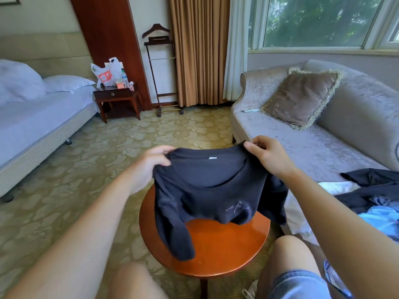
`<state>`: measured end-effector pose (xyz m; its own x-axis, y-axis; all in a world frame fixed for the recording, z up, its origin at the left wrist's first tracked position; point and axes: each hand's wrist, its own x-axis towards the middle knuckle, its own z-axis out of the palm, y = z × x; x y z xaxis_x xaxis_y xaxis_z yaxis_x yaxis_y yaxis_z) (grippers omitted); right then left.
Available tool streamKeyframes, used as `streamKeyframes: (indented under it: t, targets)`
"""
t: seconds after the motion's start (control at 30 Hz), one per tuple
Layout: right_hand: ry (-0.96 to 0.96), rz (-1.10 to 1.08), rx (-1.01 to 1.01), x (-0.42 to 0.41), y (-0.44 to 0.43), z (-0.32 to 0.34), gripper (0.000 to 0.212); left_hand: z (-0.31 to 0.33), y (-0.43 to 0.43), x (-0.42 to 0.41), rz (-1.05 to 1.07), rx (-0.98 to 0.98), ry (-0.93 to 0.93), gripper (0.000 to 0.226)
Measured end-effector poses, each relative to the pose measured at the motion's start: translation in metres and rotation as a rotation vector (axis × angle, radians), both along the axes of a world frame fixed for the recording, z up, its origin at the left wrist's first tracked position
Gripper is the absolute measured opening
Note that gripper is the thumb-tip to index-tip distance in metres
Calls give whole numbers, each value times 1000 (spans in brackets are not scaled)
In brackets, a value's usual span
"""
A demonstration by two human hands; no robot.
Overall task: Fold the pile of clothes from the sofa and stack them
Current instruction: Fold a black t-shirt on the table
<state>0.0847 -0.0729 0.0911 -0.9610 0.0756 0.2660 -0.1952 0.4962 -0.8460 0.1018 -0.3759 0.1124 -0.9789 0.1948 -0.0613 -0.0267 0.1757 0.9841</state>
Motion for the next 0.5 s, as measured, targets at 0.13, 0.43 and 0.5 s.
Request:
streamKeyframes:
  t: [0.13, 0.43, 0.5]
  targets:
    - [48, 81, -30, 9, -3, 27, 27, 32, -19, 3, 15, -134, 157, 52]
    - [459, -24, 163, 47, -10, 101, 8, 117, -17, 51, 275, -161, 657, 29]
    - [563, -43, 160, 60, -10, 118, 8, 131, -15, 64, 359, -157, 758, 28]
